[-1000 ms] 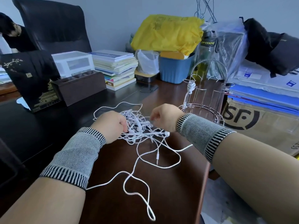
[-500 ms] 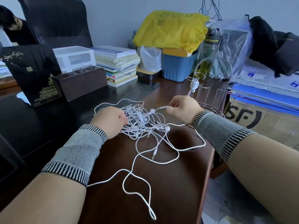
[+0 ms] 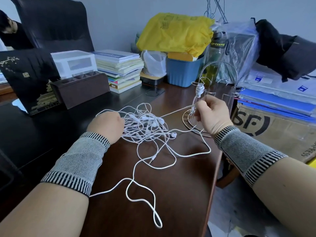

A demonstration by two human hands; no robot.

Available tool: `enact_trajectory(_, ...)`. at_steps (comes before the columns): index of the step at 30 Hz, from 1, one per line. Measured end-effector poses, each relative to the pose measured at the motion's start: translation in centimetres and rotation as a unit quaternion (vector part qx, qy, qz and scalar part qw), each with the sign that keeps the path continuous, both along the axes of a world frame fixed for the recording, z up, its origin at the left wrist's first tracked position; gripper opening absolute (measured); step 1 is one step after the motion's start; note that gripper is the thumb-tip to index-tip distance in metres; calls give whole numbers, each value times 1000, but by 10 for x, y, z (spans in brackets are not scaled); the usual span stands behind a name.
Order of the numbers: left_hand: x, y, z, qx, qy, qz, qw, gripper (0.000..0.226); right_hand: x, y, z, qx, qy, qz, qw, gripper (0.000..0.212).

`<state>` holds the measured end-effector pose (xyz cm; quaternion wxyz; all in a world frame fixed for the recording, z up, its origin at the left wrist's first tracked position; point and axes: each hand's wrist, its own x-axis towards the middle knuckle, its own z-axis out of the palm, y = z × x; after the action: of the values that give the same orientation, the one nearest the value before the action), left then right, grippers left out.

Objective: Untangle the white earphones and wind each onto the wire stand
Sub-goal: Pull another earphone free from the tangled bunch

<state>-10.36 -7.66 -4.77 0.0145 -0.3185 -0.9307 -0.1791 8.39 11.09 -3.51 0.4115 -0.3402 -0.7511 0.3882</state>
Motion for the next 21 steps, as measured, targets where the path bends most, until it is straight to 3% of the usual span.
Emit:
enact_trajectory(4,9,0,6,39,47,26,998,35,1,-6,-4,-3,-10,29,1000,31)
enact_trajectory(9,24,9,21,152,104,-37,982,14,-6,-8,-2,34,-106,48,993,33)
enact_trajectory(13,24,21,22,106,86,-75,988,19,-25,-16,0,128,-208,74,967,12)
enact_trajectory(16,20,26,14,74,37,-70,994,27,-46,-19,2,135,-261,111,949,25)
enact_trajectory(18,19,27,5,83,13,-59,995,30,-61,-21,1,147,-339,151,917,33)
enact_trajectory(21,14,26,1,105,8,-51,993,32,-81,-24,-8,189,-381,167,889,33)
